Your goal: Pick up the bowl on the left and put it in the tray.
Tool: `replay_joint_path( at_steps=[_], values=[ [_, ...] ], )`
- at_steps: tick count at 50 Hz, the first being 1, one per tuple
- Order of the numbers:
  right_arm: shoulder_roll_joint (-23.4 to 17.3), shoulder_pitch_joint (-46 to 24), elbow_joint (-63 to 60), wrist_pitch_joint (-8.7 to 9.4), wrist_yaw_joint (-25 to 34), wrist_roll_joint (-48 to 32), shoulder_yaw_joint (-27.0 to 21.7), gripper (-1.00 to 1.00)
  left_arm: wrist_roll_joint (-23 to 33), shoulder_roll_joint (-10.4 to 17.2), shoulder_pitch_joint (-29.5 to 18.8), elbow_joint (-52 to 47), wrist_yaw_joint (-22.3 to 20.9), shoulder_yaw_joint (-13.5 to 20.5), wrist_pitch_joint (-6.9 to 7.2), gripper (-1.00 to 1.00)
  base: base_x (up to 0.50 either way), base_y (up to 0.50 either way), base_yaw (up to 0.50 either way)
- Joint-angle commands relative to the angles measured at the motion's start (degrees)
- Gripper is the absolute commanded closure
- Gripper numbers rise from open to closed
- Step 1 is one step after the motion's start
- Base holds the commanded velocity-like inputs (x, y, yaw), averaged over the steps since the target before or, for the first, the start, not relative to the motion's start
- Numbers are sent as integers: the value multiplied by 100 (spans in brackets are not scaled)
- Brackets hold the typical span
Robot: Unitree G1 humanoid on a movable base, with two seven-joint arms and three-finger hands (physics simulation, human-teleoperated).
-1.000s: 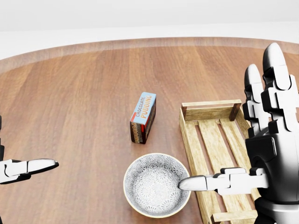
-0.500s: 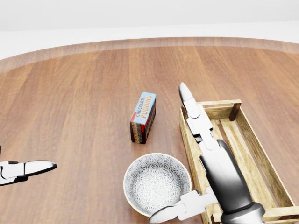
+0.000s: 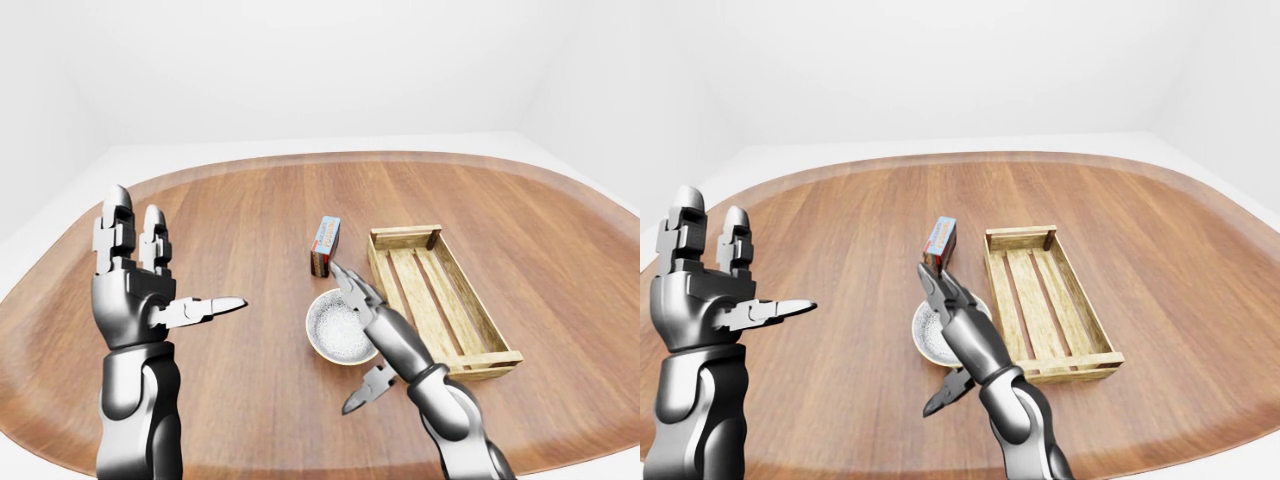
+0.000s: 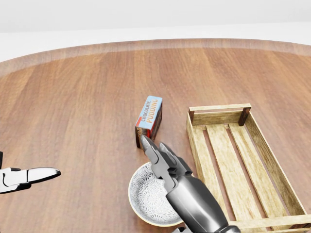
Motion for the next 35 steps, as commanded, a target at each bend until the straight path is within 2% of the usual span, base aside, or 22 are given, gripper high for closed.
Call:
replay_joint_path(
  at_steps=[1, 12, 35],
  values=[
    [-295, 130, 1045, 0, 582, -884, 310, -100, -51, 2, -5, -56, 27, 39, 0, -100, 0, 0, 0],
    [-103, 206, 1083, 0, 825, -1164, 95, -100, -90, 8, -1, -126, 43, 66, 0, -100, 0, 0, 0],
    [-4, 99, 1506, 0, 1065, -1329, -314, -100, -23, -7, 10, -46, 30, 6, 0, -100, 0, 0, 0]
  ],
)
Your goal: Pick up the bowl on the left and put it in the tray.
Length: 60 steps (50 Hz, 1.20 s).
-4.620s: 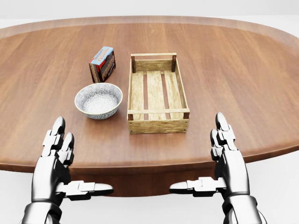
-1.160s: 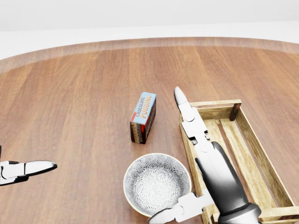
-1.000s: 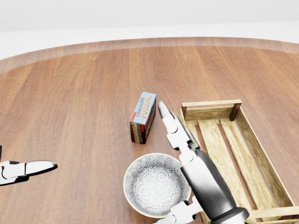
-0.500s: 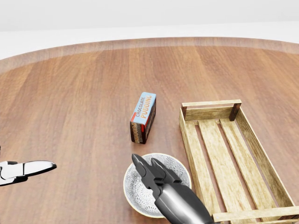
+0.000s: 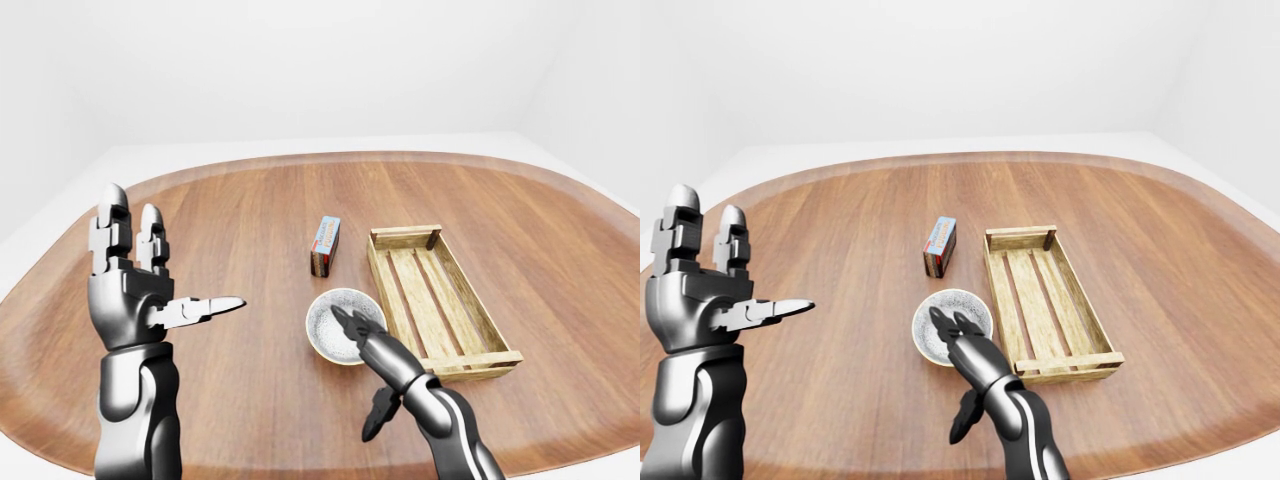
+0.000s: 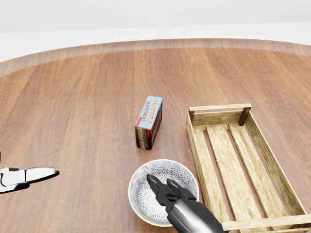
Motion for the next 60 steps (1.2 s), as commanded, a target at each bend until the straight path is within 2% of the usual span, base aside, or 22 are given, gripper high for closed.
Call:
replay_joint_path(
  at_steps=[1, 21, 60],
  values=[
    [38, -71, 281, 0, 192, -140, -149, -100, 23, -6, 6, 29, -7, -20, 0, -100, 0, 0, 0],
    [114, -343, 701, 0, 431, -312, -376, -100, 21, 2, -12, 32, 6, -11, 0, -100, 0, 0, 0],
    [247, -832, 1411, 0, 716, -736, -503, -100, 31, 1, -13, 61, 16, -14, 0, -100, 0, 0, 0]
  ],
)
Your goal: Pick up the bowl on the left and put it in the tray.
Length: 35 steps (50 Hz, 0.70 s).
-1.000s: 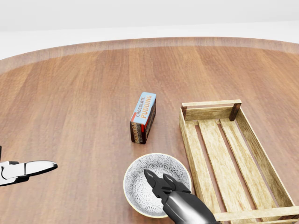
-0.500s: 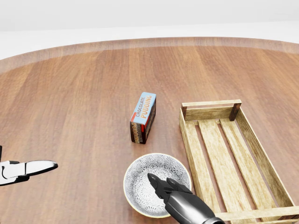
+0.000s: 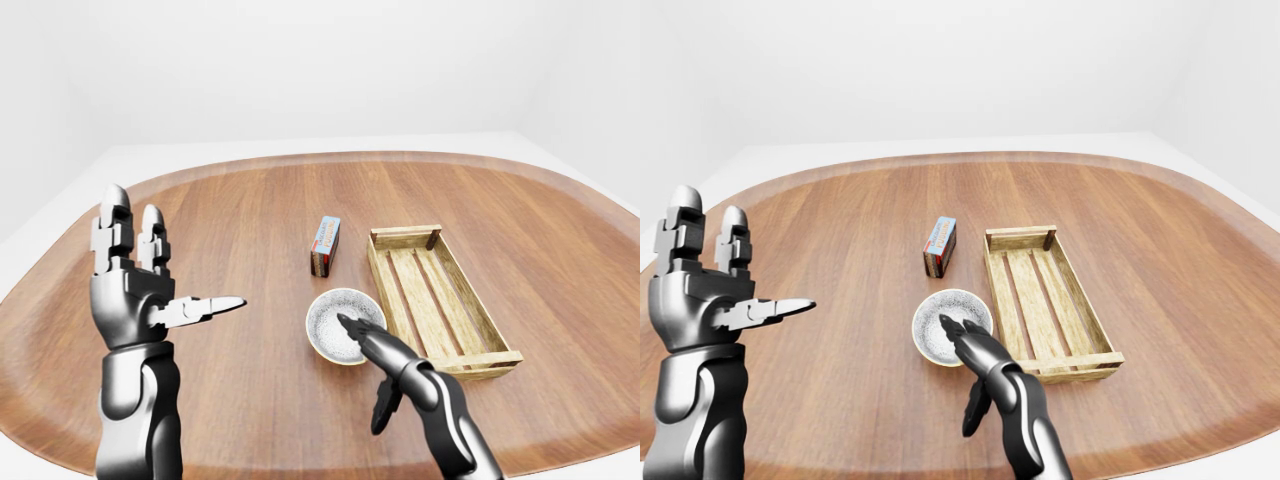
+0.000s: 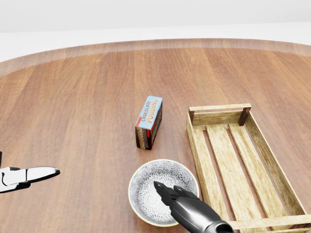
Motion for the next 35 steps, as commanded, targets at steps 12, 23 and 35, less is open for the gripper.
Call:
replay_joint_path(
  at_steps=[12, 23, 35],
  values=[
    [35, -234, 332, 0, 123, -161, -101, -100, 32, -18, 20, 18, -1, -32, 0, -100, 0, 0, 0],
    [63, -398, 609, 0, 100, -115, -170, -100, 30, -20, 25, 17, -6, -33, 0, -100, 0, 0, 0],
    [79, -591, 701, 0, 253, -262, -163, -100, 69, -35, 30, 74, -6, -67, 0, -100, 0, 0, 0]
  ],
)
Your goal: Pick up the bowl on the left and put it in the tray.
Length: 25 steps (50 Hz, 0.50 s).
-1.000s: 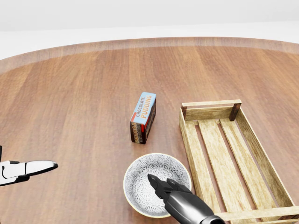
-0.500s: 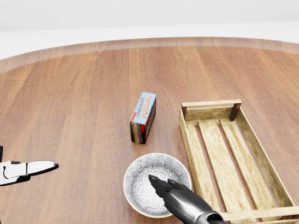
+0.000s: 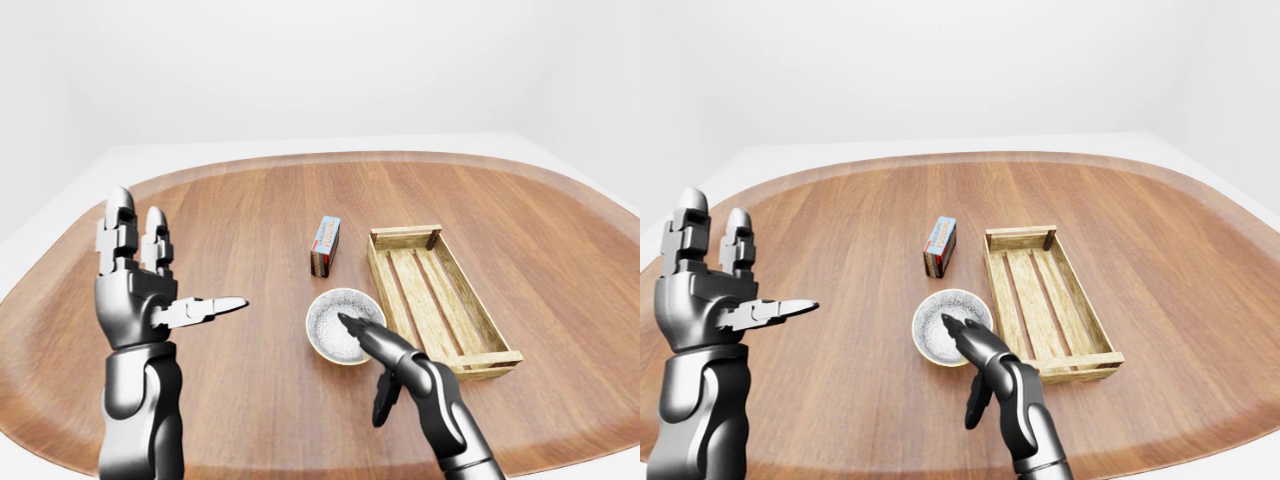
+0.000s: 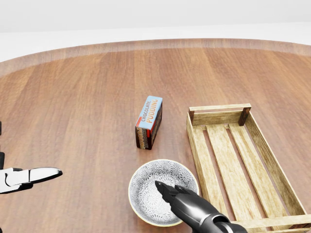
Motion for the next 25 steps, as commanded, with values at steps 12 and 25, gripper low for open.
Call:
replay_joint_path(
  at_steps=[12, 25],
  values=[
    [82, -259, 188, 0, 157, -200, 8, -100, 30, -18, 21, 22, -7, -37, 0, -100, 0, 0, 0],
    [174, -407, 447, 0, 35, -161, 69, -100, 16, -2, -7, 75, -15, 1, 0, -100, 0, 0, 0]
  ],
)
